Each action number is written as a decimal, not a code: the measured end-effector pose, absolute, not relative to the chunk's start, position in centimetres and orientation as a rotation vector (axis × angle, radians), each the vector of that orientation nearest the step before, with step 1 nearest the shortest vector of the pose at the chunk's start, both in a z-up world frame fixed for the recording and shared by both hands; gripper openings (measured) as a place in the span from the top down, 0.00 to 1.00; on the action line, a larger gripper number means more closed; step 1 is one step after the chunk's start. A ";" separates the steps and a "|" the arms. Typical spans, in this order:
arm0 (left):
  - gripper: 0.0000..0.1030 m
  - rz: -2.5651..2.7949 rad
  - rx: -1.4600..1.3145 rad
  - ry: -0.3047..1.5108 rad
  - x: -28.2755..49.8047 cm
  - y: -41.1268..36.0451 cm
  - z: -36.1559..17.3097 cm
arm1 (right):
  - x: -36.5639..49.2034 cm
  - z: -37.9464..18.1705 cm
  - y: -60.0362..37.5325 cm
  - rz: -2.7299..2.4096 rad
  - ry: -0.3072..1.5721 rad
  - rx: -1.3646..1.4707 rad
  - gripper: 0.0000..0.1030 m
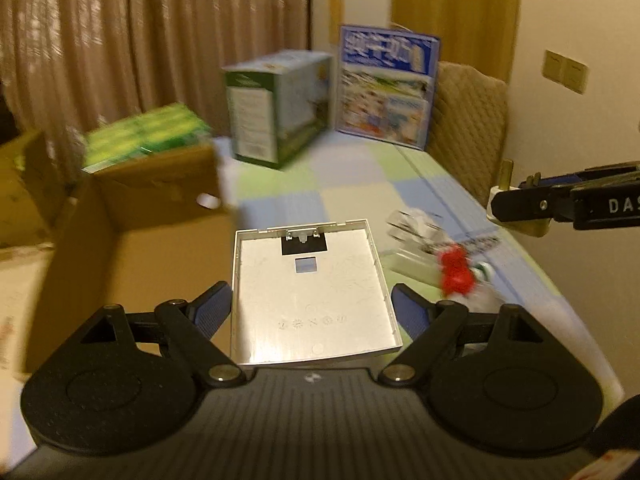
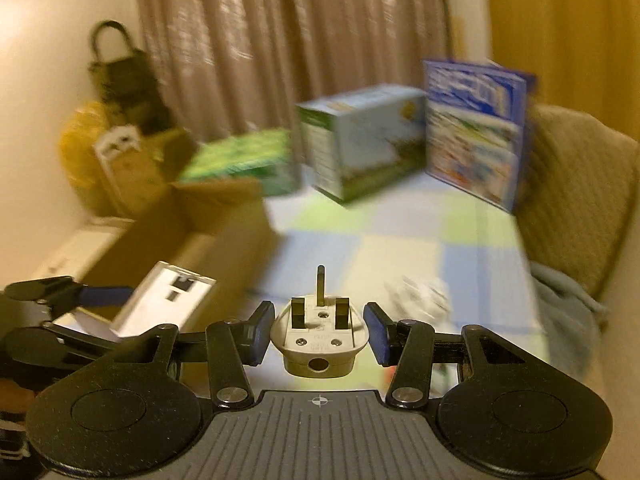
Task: Organize rigid objects
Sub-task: 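Carry the plug and the switch plate over the cardboard box with both tools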
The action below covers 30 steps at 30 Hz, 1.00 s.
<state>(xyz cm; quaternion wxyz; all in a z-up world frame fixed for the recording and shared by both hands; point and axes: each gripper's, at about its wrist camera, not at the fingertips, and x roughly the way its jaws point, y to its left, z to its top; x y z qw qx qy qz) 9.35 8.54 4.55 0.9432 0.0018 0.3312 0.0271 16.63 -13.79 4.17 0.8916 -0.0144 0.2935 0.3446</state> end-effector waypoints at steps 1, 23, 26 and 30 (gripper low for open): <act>0.19 0.070 0.008 0.676 9.2 9.7 5.0 | 16.5 4.7 -12.4 0.740 0.601 -0.027 0.56; 0.18 0.156 0.057 0.786 10.1 24.5 1.9 | 18.5 -0.3 7.9 0.935 0.722 -0.065 0.56; 0.18 0.151 0.051 0.788 10.3 24.7 1.6 | 18.5 -0.7 8.1 0.932 0.728 -0.071 0.56; 0.19 0.138 0.045 0.798 10.7 24.8 1.1 | 18.6 -1.0 8.2 0.923 0.737 -0.074 0.56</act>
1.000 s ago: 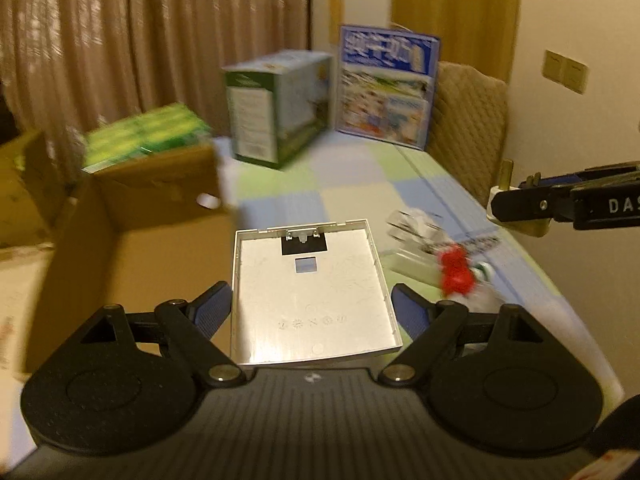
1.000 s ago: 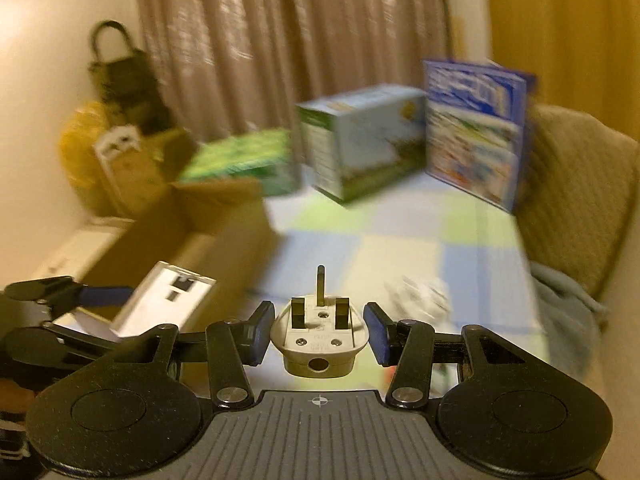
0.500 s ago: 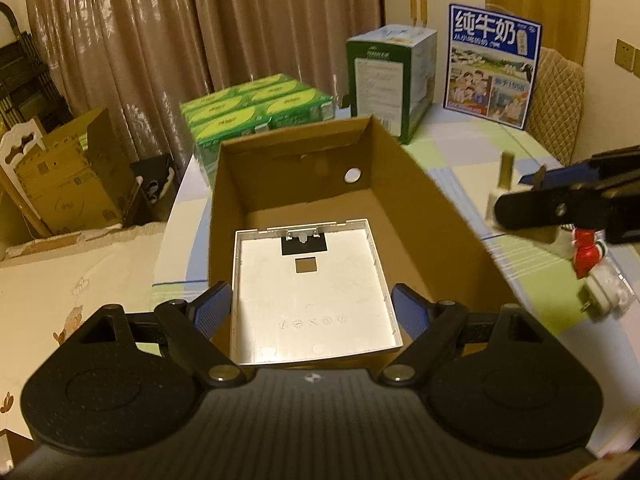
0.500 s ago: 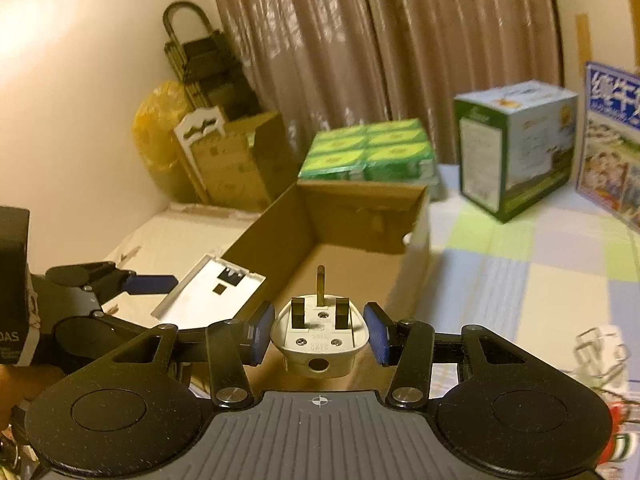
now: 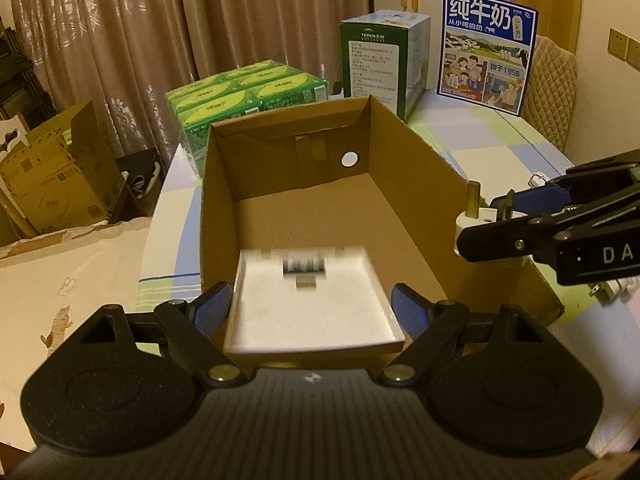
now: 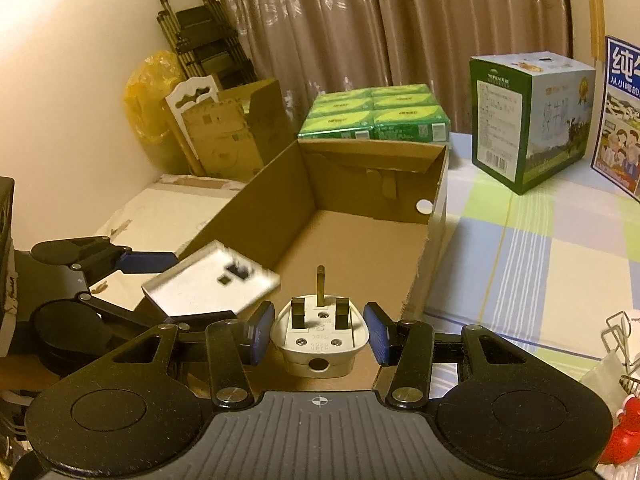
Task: Organize rigid objects
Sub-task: 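Carry the plug and the switch plate over the cardboard box with both tools, then open the left tool to drop the plate while the right tool drops the plug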
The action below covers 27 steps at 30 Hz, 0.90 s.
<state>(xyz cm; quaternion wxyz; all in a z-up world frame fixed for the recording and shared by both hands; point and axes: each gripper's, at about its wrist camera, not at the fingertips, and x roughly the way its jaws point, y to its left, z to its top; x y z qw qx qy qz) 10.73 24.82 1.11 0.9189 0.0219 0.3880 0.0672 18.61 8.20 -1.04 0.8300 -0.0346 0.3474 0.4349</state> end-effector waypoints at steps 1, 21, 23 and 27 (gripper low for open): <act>0.21 0.136 0.044 0.800 10.8 24.9 1.0 | 18.6 -1.1 8.2 0.921 0.739 -0.073 0.56; 0.20 0.198 -0.010 0.745 8.9 26.5 3.0 | 18.1 -1.7 8.3 0.915 0.746 -0.085 0.55; 0.20 0.196 -0.007 0.745 8.8 26.3 3.0 | 18.1 -1.7 8.3 0.918 0.746 -0.085 0.55; 0.20 0.196 -0.015 0.742 8.5 26.2 3.1 | 18.3 -1.1 8.0 0.905 0.718 -0.046 0.53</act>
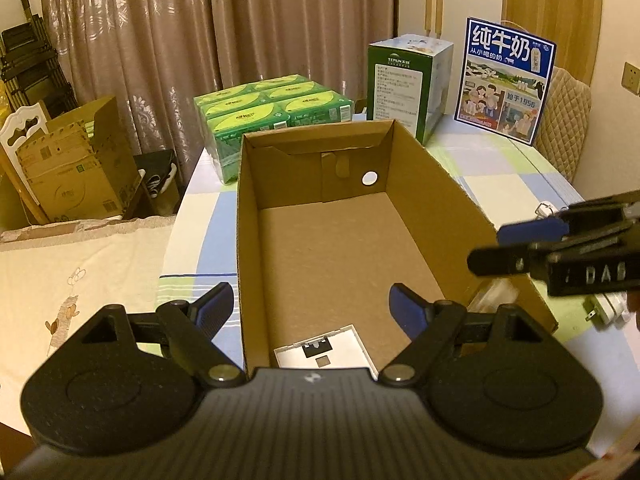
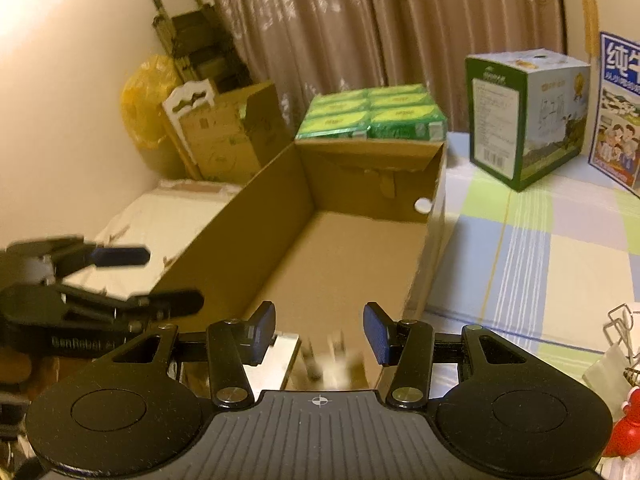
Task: Organize rigid objects
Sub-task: 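Open the left tool to drop the plate while the right tool drops the plug, then move both tools back from the box to the remaining items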
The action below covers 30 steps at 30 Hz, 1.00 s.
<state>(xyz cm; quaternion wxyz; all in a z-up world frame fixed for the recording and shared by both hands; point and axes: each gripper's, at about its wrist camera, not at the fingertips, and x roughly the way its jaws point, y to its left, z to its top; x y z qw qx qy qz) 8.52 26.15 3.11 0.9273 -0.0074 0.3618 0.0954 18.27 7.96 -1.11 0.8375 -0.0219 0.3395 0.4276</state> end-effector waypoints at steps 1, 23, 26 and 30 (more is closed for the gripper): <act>0.20 0.196 -0.016 0.740 8.4 26.1 3.2 | 18.3 -0.8 7.8 0.903 0.709 -0.035 0.51; 0.20 0.125 -0.062 0.610 2.2 16.9 8.1 | 8.2 2.9 -9.6 0.604 0.576 0.056 0.29; 0.20 0.091 -0.068 0.601 1.3 14.6 8.3 | 6.5 2.8 -12.3 0.552 0.575 0.056 0.27; 0.19 0.049 -0.080 0.613 0.6 11.7 7.8 | 4.7 2.3 -15.8 0.482 0.593 0.080 0.25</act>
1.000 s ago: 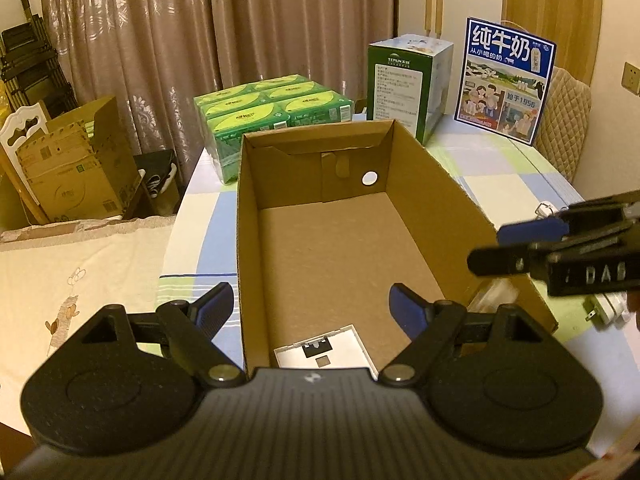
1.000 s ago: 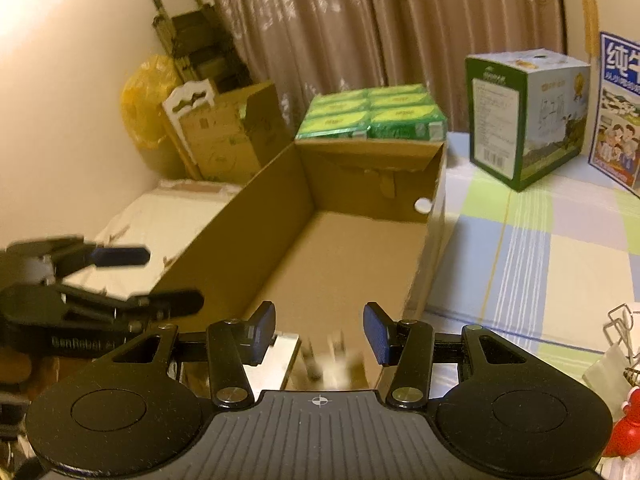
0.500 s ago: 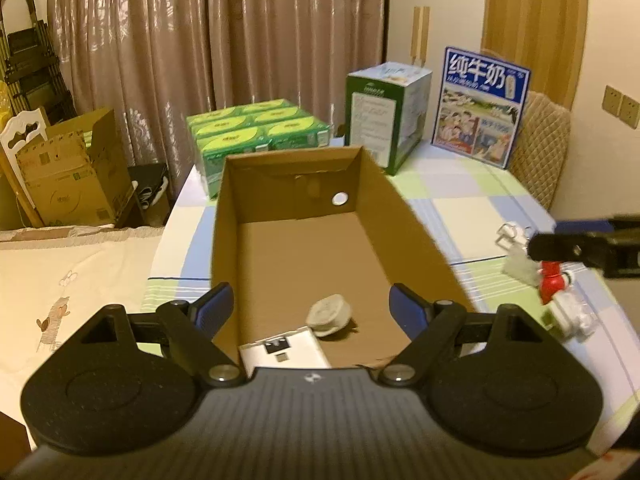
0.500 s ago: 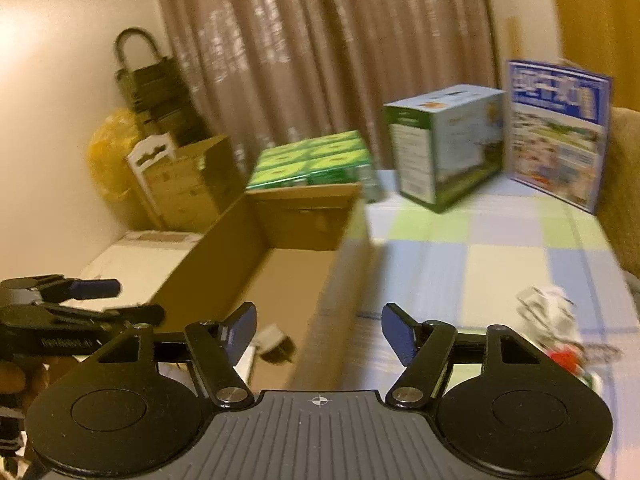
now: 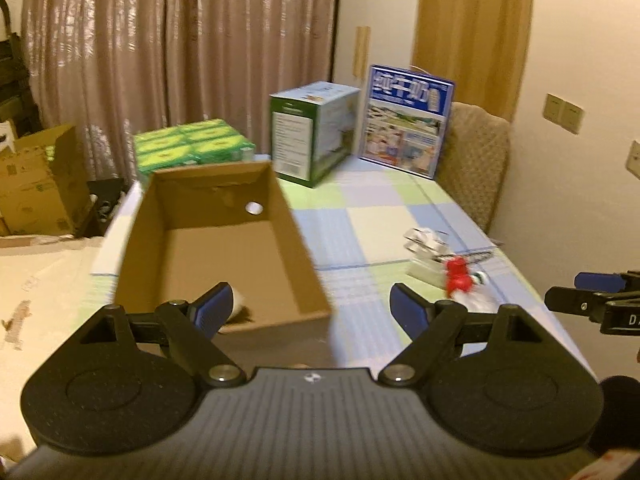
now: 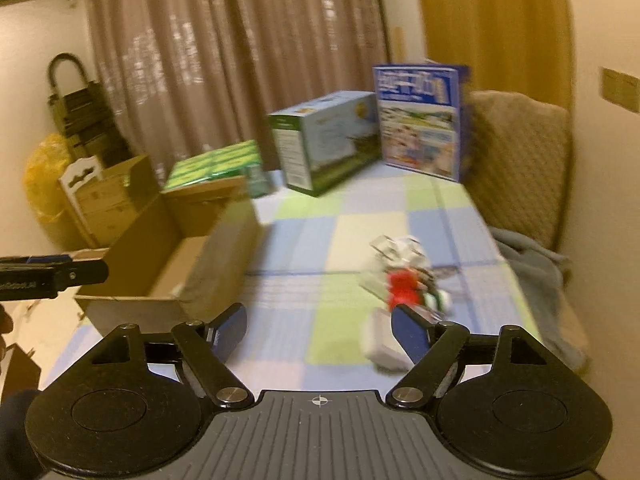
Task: Organize rigid objects
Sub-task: 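Move both tools back from the box to the remaining items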
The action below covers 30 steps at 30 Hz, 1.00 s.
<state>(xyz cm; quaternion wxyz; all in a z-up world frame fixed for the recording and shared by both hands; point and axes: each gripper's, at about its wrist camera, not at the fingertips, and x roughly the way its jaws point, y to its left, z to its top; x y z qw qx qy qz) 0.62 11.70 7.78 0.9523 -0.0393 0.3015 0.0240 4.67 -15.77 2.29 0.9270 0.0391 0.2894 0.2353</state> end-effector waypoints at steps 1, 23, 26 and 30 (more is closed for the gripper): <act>0.19 0.039 -0.084 0.617 0.6 11.1 7.6 | 4.3 2.2 -16.5 0.468 0.597 0.089 0.25; 0.17 -0.076 -0.002 0.698 2.4 2.7 4.4 | 3.7 -0.6 -24.4 0.324 0.645 0.150 0.25; 0.17 -0.083 0.010 0.706 2.9 2.3 3.9 | 4.4 -1.0 -24.4 0.324 0.654 0.149 0.25; 0.17 -0.093 0.023 0.717 3.9 1.7 3.2 | 5.6 -1.5 -24.3 0.329 0.665 0.150 0.25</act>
